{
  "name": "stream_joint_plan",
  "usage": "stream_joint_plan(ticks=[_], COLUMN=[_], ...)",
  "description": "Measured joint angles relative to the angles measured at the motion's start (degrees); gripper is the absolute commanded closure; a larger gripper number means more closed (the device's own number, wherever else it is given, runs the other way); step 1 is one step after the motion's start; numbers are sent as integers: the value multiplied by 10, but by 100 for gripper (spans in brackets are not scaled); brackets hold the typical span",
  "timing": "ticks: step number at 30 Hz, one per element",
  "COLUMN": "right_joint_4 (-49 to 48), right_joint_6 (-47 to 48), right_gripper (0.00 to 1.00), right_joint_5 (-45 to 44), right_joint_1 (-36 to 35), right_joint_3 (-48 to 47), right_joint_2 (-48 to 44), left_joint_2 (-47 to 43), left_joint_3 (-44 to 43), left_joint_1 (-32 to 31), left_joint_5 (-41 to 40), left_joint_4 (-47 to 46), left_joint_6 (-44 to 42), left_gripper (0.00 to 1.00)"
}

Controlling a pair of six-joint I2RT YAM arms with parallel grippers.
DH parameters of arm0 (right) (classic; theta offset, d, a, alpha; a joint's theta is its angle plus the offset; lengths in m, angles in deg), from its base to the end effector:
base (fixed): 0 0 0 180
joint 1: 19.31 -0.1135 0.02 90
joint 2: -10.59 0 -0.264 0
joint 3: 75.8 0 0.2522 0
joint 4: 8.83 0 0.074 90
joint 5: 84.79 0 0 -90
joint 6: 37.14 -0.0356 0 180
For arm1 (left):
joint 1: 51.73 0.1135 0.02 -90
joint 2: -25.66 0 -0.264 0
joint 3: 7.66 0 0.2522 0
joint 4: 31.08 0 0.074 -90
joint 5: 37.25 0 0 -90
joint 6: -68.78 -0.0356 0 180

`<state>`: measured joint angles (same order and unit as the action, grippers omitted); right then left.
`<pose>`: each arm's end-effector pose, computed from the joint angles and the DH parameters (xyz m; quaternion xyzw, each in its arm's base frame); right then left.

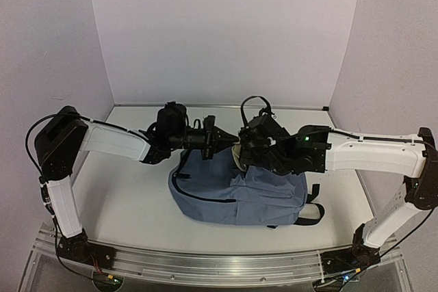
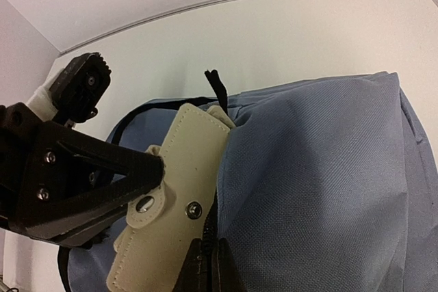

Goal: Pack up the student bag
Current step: Place the personal item in the student bag.

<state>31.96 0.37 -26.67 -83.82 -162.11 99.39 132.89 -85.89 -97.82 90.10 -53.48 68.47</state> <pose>0.1643 0.3009 0.2950 0.0159 0.8893 0.1933 0.4142 0.2760 -0.3178 0.2316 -0.0649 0.7358 -0.6738 0.0157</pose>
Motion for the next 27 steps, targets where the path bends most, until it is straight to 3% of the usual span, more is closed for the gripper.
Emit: stream_joint_plan(ticks=[7,14,17,27], right_joint_4=[-1,-4,-4,-4], right_joint_6=[-1,-1,-1,0], right_gripper=[100,100,100,100], right_joint_5=[2,11,12,16], right_joint_1=[-1,-5,-5,-5], right_joint_3=[3,2,3,3], right_joint_2=[0,0,-1,-1], left_joint_2=[-8,-8,-18,-49], left_joint_3=[6,-22,-27,-25], left_joint_1=[-1,-10,-11,-15], left_joint_5=[-28,-66,-81,-93], left_joint_4=[140,289,338,381], left_joint_6=[-103,-213,-250,-304], left_gripper=[98,60,50,48])
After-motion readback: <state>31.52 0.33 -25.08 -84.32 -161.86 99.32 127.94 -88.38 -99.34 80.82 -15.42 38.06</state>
